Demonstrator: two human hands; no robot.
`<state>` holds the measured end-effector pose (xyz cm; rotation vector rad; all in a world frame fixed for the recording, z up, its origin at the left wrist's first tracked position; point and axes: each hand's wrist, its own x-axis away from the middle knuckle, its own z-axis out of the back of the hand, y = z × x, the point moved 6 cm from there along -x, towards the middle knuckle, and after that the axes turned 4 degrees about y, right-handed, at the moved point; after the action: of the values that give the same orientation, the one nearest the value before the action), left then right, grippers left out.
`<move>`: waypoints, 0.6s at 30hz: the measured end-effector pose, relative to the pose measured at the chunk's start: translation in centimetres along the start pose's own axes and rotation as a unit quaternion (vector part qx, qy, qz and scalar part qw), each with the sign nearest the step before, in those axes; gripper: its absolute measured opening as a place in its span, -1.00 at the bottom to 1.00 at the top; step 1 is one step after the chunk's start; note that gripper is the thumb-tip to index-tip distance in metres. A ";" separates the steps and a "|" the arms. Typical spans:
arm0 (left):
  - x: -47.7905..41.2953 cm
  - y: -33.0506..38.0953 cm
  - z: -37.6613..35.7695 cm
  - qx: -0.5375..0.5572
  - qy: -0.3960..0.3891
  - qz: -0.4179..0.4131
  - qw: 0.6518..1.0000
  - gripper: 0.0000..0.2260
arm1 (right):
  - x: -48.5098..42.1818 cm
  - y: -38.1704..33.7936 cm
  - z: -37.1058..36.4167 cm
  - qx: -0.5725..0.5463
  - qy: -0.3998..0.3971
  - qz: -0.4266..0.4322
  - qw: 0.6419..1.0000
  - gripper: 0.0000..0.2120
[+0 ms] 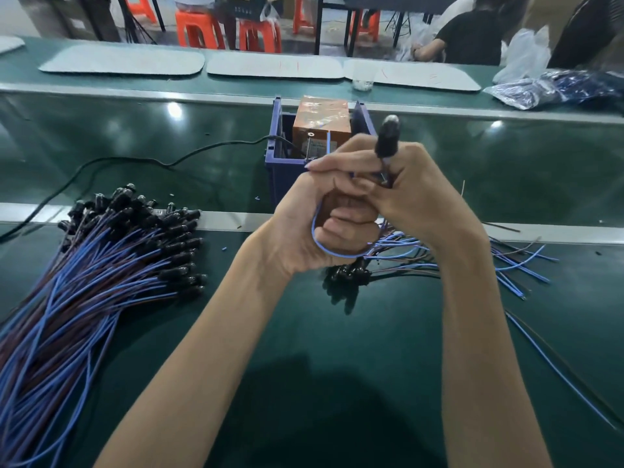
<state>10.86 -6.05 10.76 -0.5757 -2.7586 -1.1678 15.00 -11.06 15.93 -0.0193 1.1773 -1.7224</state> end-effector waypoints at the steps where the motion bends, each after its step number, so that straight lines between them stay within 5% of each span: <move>1: -0.2 -0.2 0.0 0.004 0.007 -0.001 1.000 -0.90 | 0.1 0.4 0.0 -0.010 -0.014 -0.027 0.999 -0.59; 5: -0.9 -0.9 0.0 0.017 0.015 0.013 1.000 -0.73 | 0.6 1.9 0.6 0.016 -0.030 -0.093 0.995 -0.72; 9: -1.1 -0.9 -0.1 -0.033 0.046 -0.006 0.998 -0.91 | 1.2 2.4 0.9 -0.023 -0.050 -0.142 0.988 -0.85; 16: -0.4 0.7 0.3 -0.091 0.024 -0.034 0.995 -0.46 | 0.7 2.7 2.8 0.016 0.081 -0.097 0.992 -0.82; 18: 0.1 2.0 0.7 -0.145 0.029 -0.088 0.985 -0.47 | 0.7 2.5 3.6 0.030 0.113 -0.069 0.991 -0.85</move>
<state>11.54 -4.20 11.63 -0.3177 -2.6536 -1.6135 18.27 -14.11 15.71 0.1371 1.3128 -1.9205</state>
